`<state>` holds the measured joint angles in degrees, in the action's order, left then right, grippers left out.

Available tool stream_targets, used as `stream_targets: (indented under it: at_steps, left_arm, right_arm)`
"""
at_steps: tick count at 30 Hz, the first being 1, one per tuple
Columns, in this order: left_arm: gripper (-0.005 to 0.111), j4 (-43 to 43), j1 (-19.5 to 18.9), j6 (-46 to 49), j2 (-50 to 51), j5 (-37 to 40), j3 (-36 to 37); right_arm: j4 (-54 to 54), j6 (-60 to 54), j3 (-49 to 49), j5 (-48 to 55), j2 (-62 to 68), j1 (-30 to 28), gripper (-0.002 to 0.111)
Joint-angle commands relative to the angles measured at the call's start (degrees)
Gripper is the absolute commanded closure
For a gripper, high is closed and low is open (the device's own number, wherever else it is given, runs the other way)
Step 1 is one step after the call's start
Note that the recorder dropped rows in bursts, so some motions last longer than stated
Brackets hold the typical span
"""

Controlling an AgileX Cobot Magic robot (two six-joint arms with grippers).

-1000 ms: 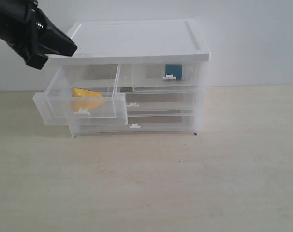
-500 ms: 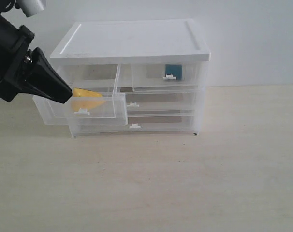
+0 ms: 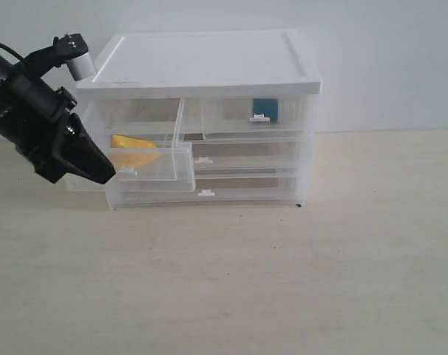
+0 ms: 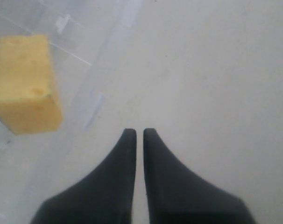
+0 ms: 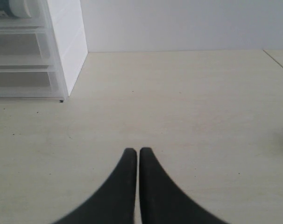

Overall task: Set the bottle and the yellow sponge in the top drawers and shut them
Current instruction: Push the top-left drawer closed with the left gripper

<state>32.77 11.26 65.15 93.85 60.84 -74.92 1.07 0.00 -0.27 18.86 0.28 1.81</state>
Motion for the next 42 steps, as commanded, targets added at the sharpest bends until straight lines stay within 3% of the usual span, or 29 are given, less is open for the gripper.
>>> stream_targets:
  at_steps: [1, 8, 12, 18, 23, 26, 36, 42]
  left_arm:
    - [0.102, 0.86, -0.02, -0.89, -0.02, -5.64, 0.00]
    - [0.102, 5.46, -0.02, -0.75, 1.36, -13.36, 0.00]
    - [0.102, 5.56, -0.02, -0.48, -0.29, -14.08, -0.47]
    - [0.102, 5.56, -0.02, 2.23, -5.79, -7.80, -0.47]
    - [0.102, 5.31, -0.02, -2.74, -2.85, 4.70, -0.47]
    - [0.102, 4.53, -0.02, -3.52, -0.40, 6.31, -0.47]
    - [0.102, 1.25, -0.02, -7.40, 3.41, -8.76, -0.47]
    - [0.102, 5.73, -0.02, -6.67, 3.46, -13.87, -0.47]
  right_arm:
    - [-0.14, 0.00, 0.27, -0.46, -0.28, -0.01, 0.108]
    - [-0.14, 0.00, 0.27, -0.46, -0.28, -0.01, 0.108]
    - [-0.14, 0.00, 0.27, -0.46, -0.28, -0.01, 0.108]
    - [-0.14, 0.00, 0.27, -0.46, -0.28, -0.01, 0.108]
    - [-0.14, 0.00, 0.27, -0.46, -0.28, -0.01, 0.108]
    - [-0.14, 0.00, 0.27, -0.46, -0.28, -0.01, 0.108]
    - [-0.14, 0.00, 0.27, -0.46, -0.28, -0.01, 0.108]
    - [-0.14, 0.00, 0.27, -0.46, -0.28, -0.01, 0.108]
